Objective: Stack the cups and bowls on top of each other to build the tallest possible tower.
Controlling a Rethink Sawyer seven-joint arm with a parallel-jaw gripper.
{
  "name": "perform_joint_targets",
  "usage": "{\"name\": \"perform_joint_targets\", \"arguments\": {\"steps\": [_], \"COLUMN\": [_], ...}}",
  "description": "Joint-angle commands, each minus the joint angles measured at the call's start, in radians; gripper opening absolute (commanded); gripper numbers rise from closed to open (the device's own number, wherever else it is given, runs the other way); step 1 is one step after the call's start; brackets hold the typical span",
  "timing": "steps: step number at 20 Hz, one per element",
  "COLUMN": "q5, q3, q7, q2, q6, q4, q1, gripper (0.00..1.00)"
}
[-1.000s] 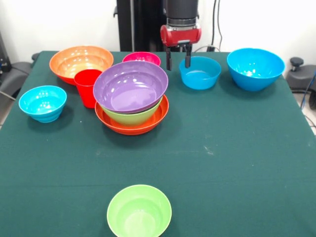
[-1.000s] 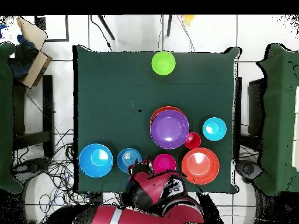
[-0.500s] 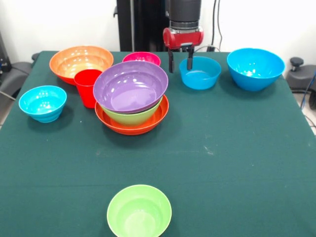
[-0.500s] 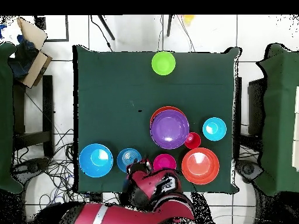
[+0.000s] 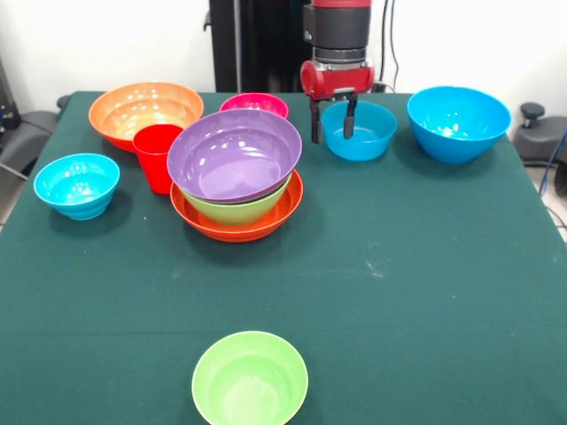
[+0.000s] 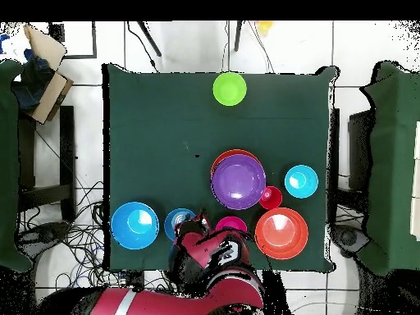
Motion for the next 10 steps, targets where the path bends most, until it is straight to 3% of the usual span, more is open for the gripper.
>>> {"name": "perform_joint_targets", "arguments": {"steps": [1,10], "q5": [0.037,0.026], "q3": [0.064,0.074], "q7": [0.106,0.105], "q2": [0.013,0.009], "q6": [0.013,0.027], "q4": [-0.123,-0.128], "q1": [0.004,-0.006], "gripper": [1.00,1.00]}}
